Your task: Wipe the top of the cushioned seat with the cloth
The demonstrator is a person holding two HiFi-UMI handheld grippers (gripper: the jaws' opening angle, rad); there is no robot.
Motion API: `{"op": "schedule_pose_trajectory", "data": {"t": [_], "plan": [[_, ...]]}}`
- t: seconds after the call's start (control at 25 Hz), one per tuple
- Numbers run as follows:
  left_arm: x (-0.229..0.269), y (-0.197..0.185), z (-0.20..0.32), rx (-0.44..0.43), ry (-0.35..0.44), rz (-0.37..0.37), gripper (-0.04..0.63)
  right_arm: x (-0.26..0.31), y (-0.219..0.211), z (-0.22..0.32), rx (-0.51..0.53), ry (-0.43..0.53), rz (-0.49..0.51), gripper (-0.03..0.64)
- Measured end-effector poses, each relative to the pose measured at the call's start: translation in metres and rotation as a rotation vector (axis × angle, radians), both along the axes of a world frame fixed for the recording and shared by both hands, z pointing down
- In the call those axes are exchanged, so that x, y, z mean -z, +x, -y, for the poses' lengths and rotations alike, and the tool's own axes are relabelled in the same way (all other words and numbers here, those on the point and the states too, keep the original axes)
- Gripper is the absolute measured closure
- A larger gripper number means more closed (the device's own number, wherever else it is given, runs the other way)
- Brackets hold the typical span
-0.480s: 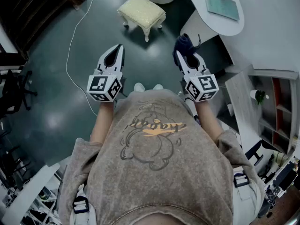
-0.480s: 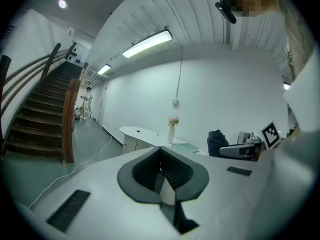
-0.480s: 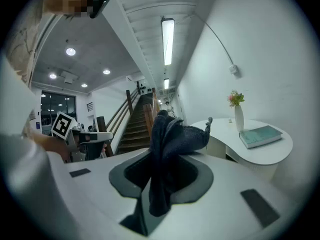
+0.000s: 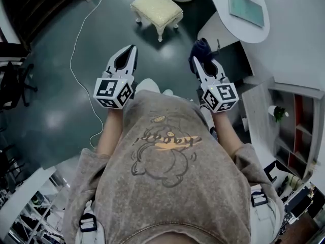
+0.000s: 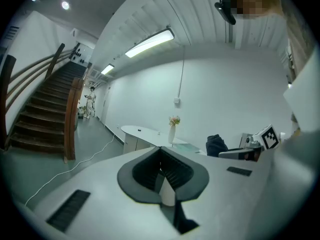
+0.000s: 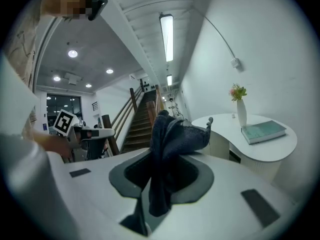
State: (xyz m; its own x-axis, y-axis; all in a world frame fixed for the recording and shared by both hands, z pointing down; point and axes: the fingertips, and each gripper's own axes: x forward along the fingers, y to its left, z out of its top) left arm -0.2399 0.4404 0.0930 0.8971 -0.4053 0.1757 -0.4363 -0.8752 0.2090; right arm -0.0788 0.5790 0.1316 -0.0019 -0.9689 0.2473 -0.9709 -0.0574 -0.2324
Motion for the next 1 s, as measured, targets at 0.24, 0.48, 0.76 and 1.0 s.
{"op": "schedule_pose_trajectory", "data": {"t": [0.24,0.48,0.76,1.0], "plan": [[-0.004,0.013,0.004,0.017,-0.001,-0.006,0.577,-0.003,0.016,0.008,0.021,-0.001,-0.004,0.522],[-0.009,0.031,0.033,0.018,-0.006,-0.006,0.577,-0.009,0.031,0.040,0.041,-0.011,-0.010,0.522],[-0.023,0.060,0.097,0.003,-0.027,-0.002,0.577,-0.016,0.056,0.105,0.047,-0.029,-0.017,0.522],[-0.027,0.099,0.170,-0.011,-0.042,0.006,0.577,-0.017,0.085,0.180,0.065,-0.044,-0.023,0.522]]}}
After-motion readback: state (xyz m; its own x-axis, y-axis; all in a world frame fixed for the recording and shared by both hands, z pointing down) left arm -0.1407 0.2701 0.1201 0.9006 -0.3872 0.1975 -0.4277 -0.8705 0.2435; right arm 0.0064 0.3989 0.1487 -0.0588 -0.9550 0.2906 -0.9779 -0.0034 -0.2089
